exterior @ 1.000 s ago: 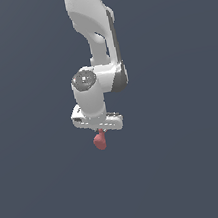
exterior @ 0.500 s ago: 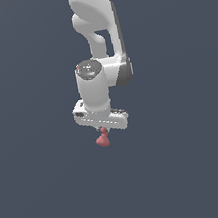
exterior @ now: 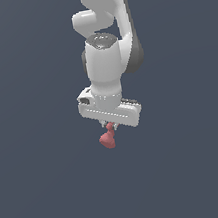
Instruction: Pick up the object and move it to a goal position.
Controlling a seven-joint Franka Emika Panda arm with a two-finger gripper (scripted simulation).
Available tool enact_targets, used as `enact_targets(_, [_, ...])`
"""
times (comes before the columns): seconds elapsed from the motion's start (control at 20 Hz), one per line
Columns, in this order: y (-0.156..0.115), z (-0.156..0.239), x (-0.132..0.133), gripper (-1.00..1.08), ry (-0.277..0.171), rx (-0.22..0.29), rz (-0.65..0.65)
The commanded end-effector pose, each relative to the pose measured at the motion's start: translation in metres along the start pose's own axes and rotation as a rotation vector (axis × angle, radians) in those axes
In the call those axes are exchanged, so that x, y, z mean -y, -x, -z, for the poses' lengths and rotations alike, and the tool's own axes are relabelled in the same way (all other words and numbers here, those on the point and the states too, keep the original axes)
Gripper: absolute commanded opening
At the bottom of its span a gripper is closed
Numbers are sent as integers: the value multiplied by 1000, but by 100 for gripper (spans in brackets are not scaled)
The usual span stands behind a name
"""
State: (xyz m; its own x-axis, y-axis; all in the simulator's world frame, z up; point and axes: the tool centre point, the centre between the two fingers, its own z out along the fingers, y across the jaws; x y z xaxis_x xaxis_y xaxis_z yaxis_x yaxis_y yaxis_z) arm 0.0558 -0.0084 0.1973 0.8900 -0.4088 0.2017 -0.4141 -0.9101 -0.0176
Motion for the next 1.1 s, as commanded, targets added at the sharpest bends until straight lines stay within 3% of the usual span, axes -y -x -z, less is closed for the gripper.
enact_targets(0.0, [-7, 18, 11, -100, 0, -37, -34])
enact_targets(1.05, [-55, 161, 85, -100, 16, -324, -289])
